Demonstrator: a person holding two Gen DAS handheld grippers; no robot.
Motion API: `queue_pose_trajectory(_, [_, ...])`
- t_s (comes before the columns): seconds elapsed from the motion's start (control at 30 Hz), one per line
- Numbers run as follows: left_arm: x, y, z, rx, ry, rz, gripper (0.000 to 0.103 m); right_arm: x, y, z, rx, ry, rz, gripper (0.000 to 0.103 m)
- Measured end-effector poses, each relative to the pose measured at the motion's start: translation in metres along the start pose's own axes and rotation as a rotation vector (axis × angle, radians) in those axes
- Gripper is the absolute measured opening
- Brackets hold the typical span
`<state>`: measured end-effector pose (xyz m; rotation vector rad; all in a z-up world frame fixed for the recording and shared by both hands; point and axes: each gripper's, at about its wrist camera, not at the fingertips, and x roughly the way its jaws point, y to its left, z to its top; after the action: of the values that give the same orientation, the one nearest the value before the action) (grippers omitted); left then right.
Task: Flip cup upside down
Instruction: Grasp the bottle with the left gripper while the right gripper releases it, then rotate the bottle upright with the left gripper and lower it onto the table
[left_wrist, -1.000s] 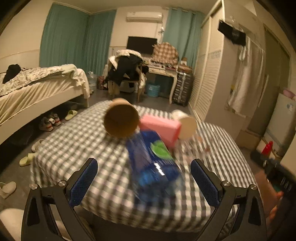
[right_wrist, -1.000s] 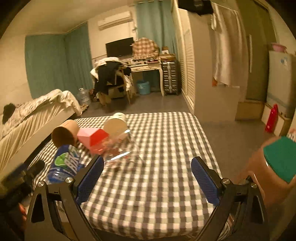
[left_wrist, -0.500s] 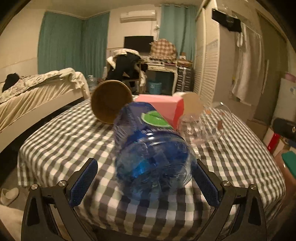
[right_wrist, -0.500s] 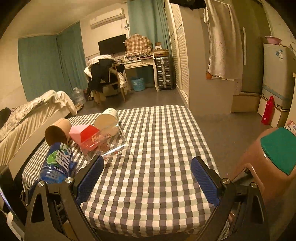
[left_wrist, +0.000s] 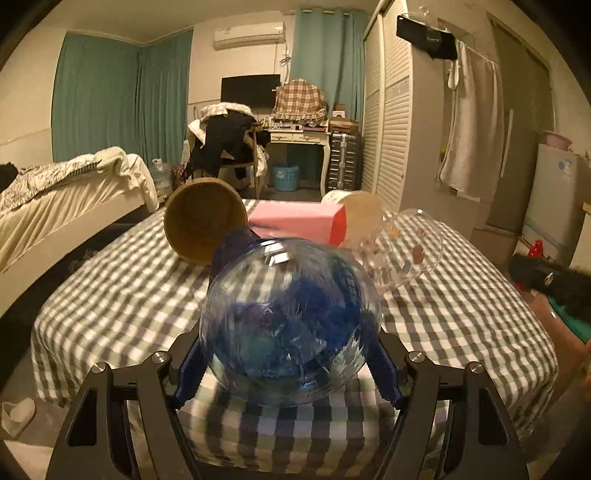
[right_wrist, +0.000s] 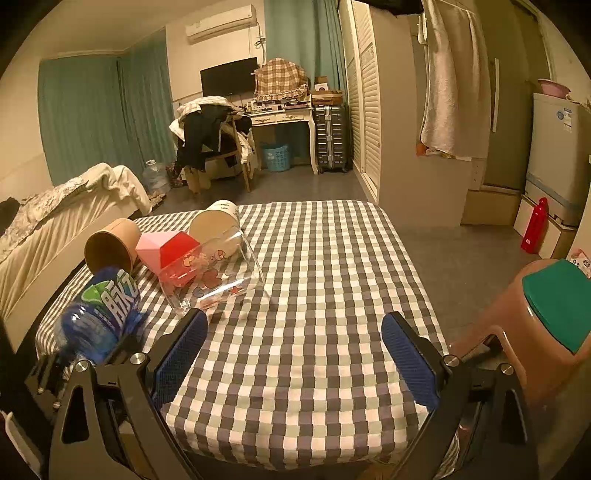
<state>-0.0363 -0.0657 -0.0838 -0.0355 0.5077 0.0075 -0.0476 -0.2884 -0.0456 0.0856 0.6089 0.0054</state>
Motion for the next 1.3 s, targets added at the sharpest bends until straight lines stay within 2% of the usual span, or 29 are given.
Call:
queue_pose_trajectory(0.1, [-0.007,0.003,0.011,-0.003,-0.01,-0.009,0.076,0.0,0.001,0.0,-0.006,0.004,-0.002,0.096])
queue_pose_trajectory(0.43, [0.003,0.016,0.029,-0.045,0.031,-0.016,0.076,0.006,0.007,-0.004,-0.045,0.035,-0.004,0.096])
queue_pose_trajectory(0.83, [0.031,0.025,0.057,-0.054,0.061,-0.036,0.073,0.013,0.012,-0.007,-0.062,0.052,-0.008,0.096])
queue_pose_trajectory(1.07, [0.019,0.023,0.059,-0.047,0.051,-0.091,0.073,0.017,0.014,-0.006,-0.057,0.052,-0.007,0.096])
queue_pose_trajectory(1.2, [0.021,0.024,0.055,-0.073,0.083,-0.136,0.073,0.021,0.021,-0.006,-0.068,0.056,-0.001,0.096])
queue_pose_trajectory(1.3, [0.028,0.026,0.052,-0.079,0.098,-0.135,0.073,0.022,0.026,-0.007,-0.083,0.06,0.0,0.096])
